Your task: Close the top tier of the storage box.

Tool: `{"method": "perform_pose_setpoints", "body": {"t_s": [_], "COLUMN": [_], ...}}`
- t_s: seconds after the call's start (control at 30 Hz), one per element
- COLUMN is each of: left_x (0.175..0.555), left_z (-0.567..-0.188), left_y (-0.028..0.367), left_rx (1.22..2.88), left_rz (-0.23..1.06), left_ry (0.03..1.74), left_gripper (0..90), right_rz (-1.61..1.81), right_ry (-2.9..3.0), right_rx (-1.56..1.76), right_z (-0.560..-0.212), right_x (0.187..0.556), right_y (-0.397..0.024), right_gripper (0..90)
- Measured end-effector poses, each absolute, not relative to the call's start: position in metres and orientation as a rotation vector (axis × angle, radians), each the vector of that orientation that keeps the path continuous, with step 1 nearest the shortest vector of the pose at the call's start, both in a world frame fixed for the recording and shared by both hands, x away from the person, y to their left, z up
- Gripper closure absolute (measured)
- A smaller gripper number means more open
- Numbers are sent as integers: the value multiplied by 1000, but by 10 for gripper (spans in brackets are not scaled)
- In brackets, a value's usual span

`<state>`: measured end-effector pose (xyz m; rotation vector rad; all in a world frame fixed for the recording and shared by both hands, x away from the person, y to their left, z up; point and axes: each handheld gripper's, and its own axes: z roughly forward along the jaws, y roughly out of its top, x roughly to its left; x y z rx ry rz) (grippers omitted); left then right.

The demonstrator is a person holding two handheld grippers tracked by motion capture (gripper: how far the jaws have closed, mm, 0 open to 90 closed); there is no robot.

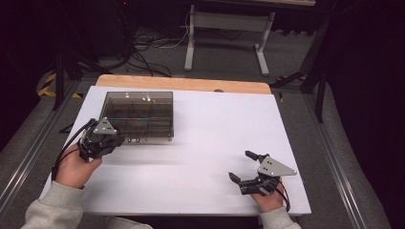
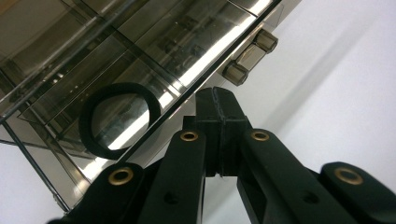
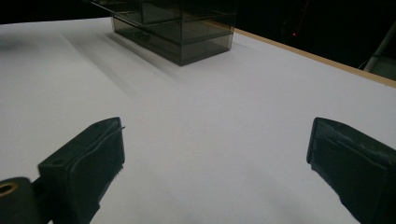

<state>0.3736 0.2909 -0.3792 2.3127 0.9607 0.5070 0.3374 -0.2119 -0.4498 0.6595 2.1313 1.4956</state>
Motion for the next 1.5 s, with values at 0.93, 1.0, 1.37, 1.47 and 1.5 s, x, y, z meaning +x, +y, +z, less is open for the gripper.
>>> {"method": "perform_pose_setpoints", "body": {"t_s": [0.93, 1.0, 1.37, 1.47, 1.5], "left_x": [393, 395, 405, 406, 406], "left_z": [-386, -387, -392, -393, -393], "left_y": [285, 285, 285, 285, 285], "left_rx": [2201, 2193, 2168, 2162, 2160], "left_rz": [583, 585, 609, 605, 613], "left_ry": [1043, 1043, 1071, 1076, 1072], "left_gripper": [895, 895, 895, 895, 895], "right_rz": [1490, 1490, 1491, 1491, 1490], "right_ry": [2132, 2132, 2132, 2132, 2132], "right_rx": [655, 654, 654, 653, 653], "right_z": [-450, -450, -450, -450, -450], "right_x": [337, 337, 337, 337, 337], "right_y": [-212, -212, -211, -212, -212], "right_gripper": [44, 44, 44, 44, 44]}}
